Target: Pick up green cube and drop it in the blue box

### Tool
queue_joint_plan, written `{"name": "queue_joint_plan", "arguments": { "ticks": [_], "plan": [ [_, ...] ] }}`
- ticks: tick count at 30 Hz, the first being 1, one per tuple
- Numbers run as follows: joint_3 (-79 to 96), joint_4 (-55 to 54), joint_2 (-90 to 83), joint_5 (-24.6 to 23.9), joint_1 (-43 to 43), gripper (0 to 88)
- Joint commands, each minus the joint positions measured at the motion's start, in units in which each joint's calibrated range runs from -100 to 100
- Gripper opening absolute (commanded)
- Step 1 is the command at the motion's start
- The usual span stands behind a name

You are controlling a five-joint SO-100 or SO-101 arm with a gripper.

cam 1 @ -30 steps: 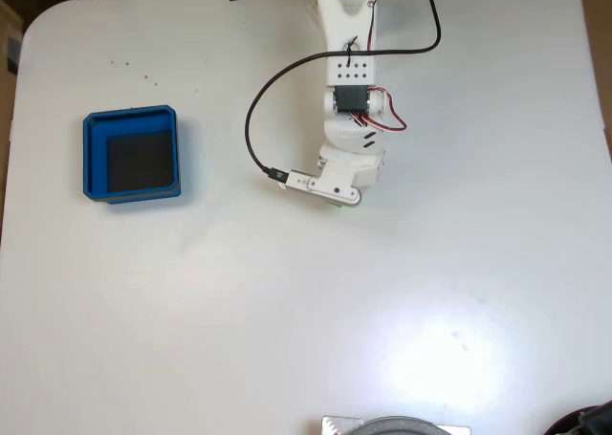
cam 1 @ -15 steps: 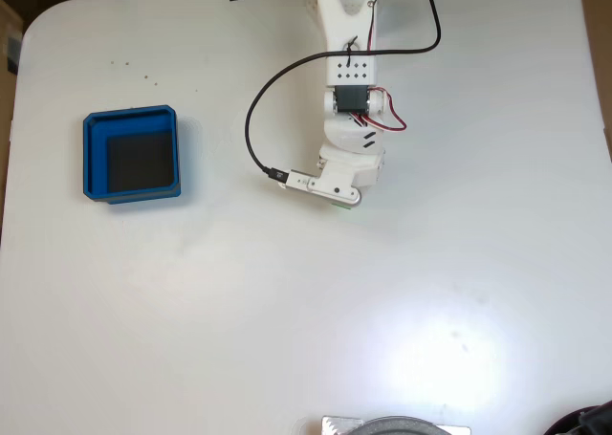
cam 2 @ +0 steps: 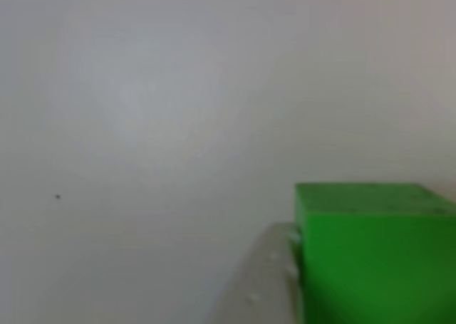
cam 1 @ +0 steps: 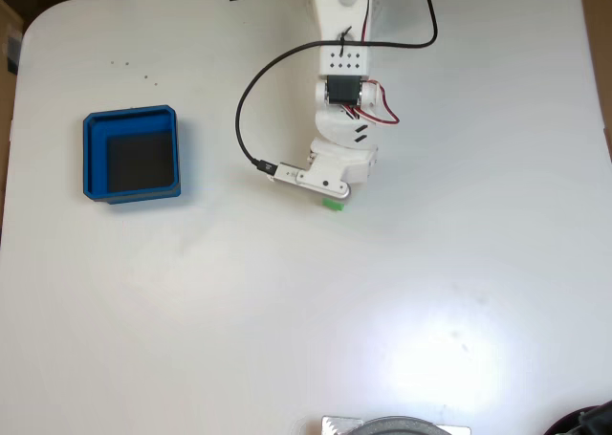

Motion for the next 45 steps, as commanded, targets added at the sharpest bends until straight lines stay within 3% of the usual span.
{"name": "queue_joint_plan", "arguments": {
  "ticks": [1, 30, 36, 45],
  "plan": [
    [-3.24, -0.49, -8.77, 0.2, 0.67, 1.8],
    [-3.96, -2.12, -18.89, 0.34, 12.19, 1.8],
    [-3.87, -8.23, -18.38, 0.39, 18.53, 1.8],
    [-3.87, -9.21, -18.13, 0.39, 27.08, 1.8]
  ]
}}
